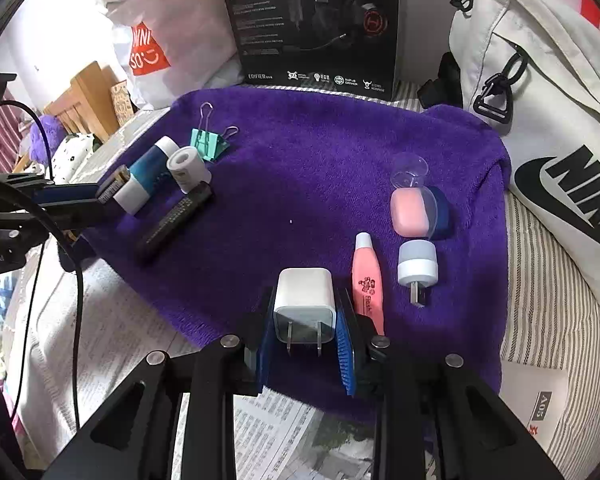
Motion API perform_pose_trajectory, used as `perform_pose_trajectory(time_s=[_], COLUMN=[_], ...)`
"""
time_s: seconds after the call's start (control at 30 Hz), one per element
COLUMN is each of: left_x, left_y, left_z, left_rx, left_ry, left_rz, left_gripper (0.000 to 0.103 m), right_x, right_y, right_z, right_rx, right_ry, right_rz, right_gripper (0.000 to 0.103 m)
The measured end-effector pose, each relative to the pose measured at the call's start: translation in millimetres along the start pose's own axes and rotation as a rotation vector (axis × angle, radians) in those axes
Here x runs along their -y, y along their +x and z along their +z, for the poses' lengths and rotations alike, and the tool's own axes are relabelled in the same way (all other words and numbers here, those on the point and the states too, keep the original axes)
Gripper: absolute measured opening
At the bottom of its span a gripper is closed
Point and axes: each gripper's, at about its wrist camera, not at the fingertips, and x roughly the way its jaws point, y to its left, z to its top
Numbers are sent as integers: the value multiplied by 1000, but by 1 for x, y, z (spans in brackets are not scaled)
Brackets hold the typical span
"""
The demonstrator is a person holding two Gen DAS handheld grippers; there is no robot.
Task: Organize rigid objects
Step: 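Carry the bottle onto the purple towel while the right tool carries the charger over it, then set the bottle beside the black lighter while the right tool sets the charger beside the highlighter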
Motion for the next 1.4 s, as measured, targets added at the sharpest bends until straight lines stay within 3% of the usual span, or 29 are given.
perform_pose_trajectory(time_s=[0.87, 1.07, 1.4], left_x=[6, 12, 29], left_y=[10, 16, 40], left_z=[4, 8, 20], left_rx=[-13, -22, -59], left_ry=[15, 21, 51], left_rz=[-31, -42, -64], left_gripper=[23, 23, 23], right_x=[-1, 2, 12], right_y=[-4, -13, -36], right_z=[0, -3, -13], right_rx=[-10, 5, 50], right_ry=[-45, -45, -19], right_rz=[-11, -15, -42], right_gripper=[28, 33, 34])
